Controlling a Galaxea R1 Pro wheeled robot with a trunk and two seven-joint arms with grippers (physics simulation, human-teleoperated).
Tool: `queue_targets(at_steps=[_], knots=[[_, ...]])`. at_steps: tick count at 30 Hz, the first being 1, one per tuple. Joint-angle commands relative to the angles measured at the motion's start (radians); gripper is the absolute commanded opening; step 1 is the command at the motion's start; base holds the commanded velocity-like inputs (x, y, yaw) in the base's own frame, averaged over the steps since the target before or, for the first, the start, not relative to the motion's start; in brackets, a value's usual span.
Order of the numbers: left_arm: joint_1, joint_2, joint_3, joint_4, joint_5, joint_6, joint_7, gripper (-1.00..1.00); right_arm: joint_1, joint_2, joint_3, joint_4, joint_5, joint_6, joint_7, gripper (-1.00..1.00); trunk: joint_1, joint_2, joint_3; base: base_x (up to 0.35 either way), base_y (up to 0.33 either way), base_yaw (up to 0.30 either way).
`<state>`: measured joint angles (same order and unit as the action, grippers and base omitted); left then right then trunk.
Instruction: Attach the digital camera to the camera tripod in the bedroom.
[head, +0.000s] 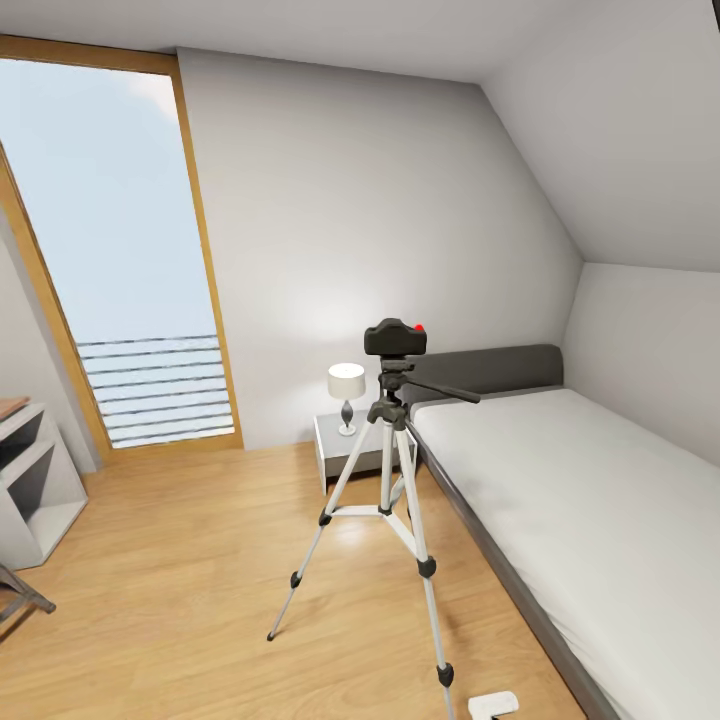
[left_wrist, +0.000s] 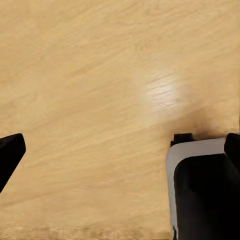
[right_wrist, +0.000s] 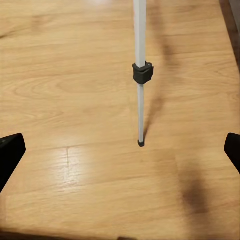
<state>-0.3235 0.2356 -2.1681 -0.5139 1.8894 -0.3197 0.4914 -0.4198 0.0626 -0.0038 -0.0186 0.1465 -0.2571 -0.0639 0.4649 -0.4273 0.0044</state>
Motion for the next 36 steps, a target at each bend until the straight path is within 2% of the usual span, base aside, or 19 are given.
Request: queue_targets(at_steps=[1,2,5,6,7,8,11,15,16,19,20,22,25,28,36], knots=[[0.042,-0.007,0.024,0.019,0.005,-0.007,0.004,1.0,0.0,0.0,-0.001,0.001,0.01,-0.002,-0.007,1.0,0.001,-0.001,0.0,0.0,0.0,0.0],[0.063,-0.011,0.04,0.03,0.005,-0.007,0.003,1.0,0.0,0.0,-0.001,0.001,0.01,-0.002,-0.007,1.0,0.001,-0.001,0.0,0.0,0.0,0.0],[0.191,-0.037,0.143,0.13,0.005,-0.008,0.003,1.0,0.0,0.0,-0.001,0.002,0.01,-0.002,-0.007,1.0,0.001,-0.001,0.0,0.0,0.0,0.0],[0.212,-0.044,0.16,0.152,0.005,-0.008,0.003,1.0,0.0,0.0,-0.001,0.002,0.01,-0.002,-0.007,1.0,0.001,-0.001,0.0,0.0,0.0,0.0],[0.255,-0.06,0.193,0.2,0.005,-0.008,0.003,1.0,0.0,0.0,-0.001,0.001,0.01,-0.002,-0.007,1.0,0.001,-0.001,0.0,0.0,0.0,0.0],[0.276,-0.069,0.209,0.225,0.005,-0.008,0.003,1.0,0.0,0.0,-0.001,0.001,0.01,-0.002,-0.007,1.0,0.001,-0.001,0.0,0.0,0.0,0.0],[0.363,-0.123,0.285,0.335,0.003,-0.009,0.003,1.0,0.0,0.0,-0.001,0.001,0.01,-0.002,-0.007,1.0,0.001,-0.001,0.0,0.0,0.0,0.0],[0.391,-0.15,0.336,0.367,0.002,-0.009,0.003,1.0,0.0,0.0,-0.001,0.002,0.01,-0.002,-0.007,1.0,0.001,-0.001,0.0,0.0,0.0,0.0],[0.394,-0.154,0.37,0.371,0.002,-0.009,0.003,1.0,0.0,0.0,-0.001,0.002,0.01,-0.002,-0.007,1.0,0.001,-0.001,0.0,0.0,0.0,0.0],[0.398,-0.159,0.537,0.38,0.002,-0.01,0.003,1.0,0.0,0.0,-0.001,0.001,0.01,-0.002,-0.007,1.0,0.001,-0.001,0.0,0.0,0.0,0.0],[0.398,-0.159,0.564,0.381,0.002,-0.01,0.003,1.0,0.0,0.0,-0.001,0.001,0.01,-0.002,-0.007,1.0,0.001,-0.001,0.0,0.0,0.0,0.0],[0.398,-0.157,0.64,0.383,0.002,-0.011,0.002,1.0,0.0,0.0,-0.001,0.001,0.01,-0.002,-0.007,1.0,0.001,-0.001,0.0,0.0,0.0,0.0],[0.397,-0.155,0.678,0.388,0.003,-0.01,0.002,1.0,0.0,0.0,-0.001,0.002,0.01,-0.002,-0.007,1.0,0.001,-0.001,0.0,0.0,0.0,0.0],[0.396,-0.156,0.694,0.405,0.002,-0.01,0.002,1.0,0.0,0.0,-0.001,0.001,0.01,-0.002,-0.007,1.0,0.001,-0.001,0.0,0.0,0.0,0.0],[0.396,-0.156,0.697,0.409,0.003,-0.009,0.002,1.0,0.0,0.0,-0.001,0.001,0.01,-0.002,-0.007,1.0,0.001,-0.001,0.0,0.0,0.0,0.0]])
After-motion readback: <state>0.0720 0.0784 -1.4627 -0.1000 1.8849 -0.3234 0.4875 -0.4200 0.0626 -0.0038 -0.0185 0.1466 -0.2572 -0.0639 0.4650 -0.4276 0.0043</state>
